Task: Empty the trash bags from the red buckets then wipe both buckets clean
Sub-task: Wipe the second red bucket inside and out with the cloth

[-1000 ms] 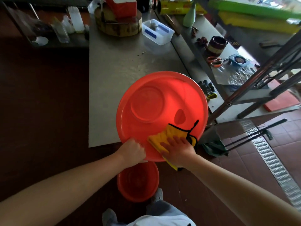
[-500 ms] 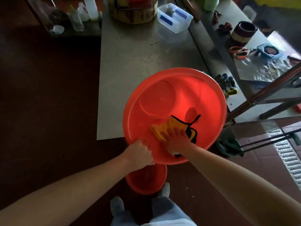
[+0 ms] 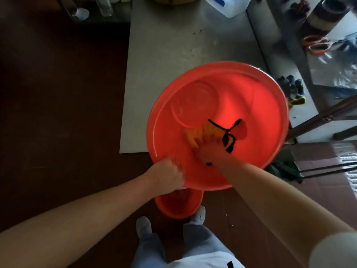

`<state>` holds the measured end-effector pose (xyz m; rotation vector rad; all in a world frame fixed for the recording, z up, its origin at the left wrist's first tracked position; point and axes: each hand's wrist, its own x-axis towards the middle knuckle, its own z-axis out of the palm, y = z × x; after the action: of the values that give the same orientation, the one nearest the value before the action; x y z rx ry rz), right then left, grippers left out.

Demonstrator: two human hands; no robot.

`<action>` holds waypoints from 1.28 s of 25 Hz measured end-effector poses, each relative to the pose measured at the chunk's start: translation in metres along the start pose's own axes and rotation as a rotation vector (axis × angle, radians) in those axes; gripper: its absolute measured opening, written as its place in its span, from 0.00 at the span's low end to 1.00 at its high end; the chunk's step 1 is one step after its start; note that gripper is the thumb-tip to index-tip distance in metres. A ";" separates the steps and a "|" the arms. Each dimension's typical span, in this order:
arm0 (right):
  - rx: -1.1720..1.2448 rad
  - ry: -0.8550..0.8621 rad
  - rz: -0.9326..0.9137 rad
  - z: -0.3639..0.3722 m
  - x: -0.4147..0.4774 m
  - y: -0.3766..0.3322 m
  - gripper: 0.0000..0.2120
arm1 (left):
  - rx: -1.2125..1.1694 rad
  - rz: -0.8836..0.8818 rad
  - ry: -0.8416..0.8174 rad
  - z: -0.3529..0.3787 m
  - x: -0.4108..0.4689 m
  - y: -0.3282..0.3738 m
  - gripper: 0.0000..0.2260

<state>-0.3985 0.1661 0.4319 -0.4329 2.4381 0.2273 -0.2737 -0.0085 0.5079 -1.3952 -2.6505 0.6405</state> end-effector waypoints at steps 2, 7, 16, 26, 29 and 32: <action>-0.008 -0.024 -0.016 -0.004 -0.030 -0.001 0.30 | 0.023 -0.031 0.005 -0.007 -0.002 -0.009 0.26; 0.008 -0.038 -0.071 0.004 -0.122 -0.011 0.30 | 0.074 -0.001 -0.038 -0.011 -0.008 -0.020 0.26; 0.058 -0.057 -0.019 0.006 -0.115 -0.015 0.30 | 0.036 0.021 -0.070 -0.014 -0.015 -0.033 0.27; 0.026 -0.053 0.010 -0.014 0.016 -0.005 0.29 | -0.049 0.019 -0.076 -0.002 -0.005 -0.025 0.27; 0.011 -0.059 0.017 -0.019 0.012 -0.006 0.32 | -0.039 -0.046 -0.097 -0.007 -0.004 -0.024 0.29; 0.029 -0.075 -0.014 -0.023 -0.019 -0.008 0.35 | -0.011 -0.043 -0.130 -0.015 -0.006 -0.034 0.27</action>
<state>-0.3950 0.1573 0.4608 -0.4205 2.3613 0.1985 -0.2926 -0.0257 0.5358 -1.3388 -2.7790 0.7381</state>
